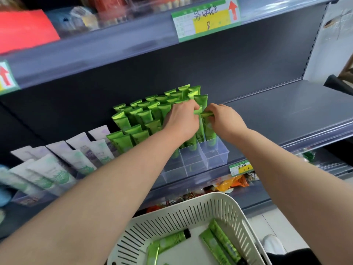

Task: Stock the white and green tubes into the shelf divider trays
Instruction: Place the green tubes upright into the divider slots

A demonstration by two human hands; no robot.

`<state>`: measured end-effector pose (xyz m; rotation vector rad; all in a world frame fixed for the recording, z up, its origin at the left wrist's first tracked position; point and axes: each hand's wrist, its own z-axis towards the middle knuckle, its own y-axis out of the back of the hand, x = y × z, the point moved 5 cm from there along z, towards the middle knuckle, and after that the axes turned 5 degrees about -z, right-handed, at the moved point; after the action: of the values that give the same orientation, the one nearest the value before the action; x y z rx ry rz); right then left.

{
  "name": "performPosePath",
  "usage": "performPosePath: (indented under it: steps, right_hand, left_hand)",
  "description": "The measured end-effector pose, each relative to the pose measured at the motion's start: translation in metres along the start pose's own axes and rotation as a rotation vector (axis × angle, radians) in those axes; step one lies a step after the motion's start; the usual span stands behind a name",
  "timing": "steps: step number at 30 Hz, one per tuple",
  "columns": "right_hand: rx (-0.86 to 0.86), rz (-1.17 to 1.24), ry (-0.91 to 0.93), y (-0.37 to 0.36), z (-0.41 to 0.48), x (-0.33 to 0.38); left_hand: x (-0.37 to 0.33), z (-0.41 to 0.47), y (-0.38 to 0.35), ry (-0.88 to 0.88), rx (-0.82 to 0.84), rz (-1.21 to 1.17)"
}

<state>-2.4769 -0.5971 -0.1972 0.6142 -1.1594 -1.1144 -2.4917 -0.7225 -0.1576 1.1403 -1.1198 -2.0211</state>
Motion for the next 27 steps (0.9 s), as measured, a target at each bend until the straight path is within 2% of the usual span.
performPosePath:
  steps: [8, 14, 17, 22, 27]
  right_hand:
    - [-0.07, -0.072, -0.054, 0.01, -0.007, 0.007]
    - [-0.268, -0.135, 0.129, 0.026, -0.055, 0.041]
    - [-0.288, -0.094, 0.203, 0.019, -0.093, 0.053]
    - [-0.129, -0.073, 0.277, -0.028, -0.159, 0.067]
    - [0.175, -0.107, 0.255, -0.091, -0.214, 0.065]
  left_hand:
    - [0.002, -0.018, 0.02, -0.05, -0.036, -0.021]
    - [0.007, -0.062, 0.041, -0.064, -0.068, -0.042]
    - [0.017, -0.097, 0.042, -0.068, -0.073, -0.044]
    - [0.053, -0.165, 0.022, -0.031, 0.008, -0.056]
    - [0.103, -0.237, -0.02, 0.133, 0.178, 0.008]
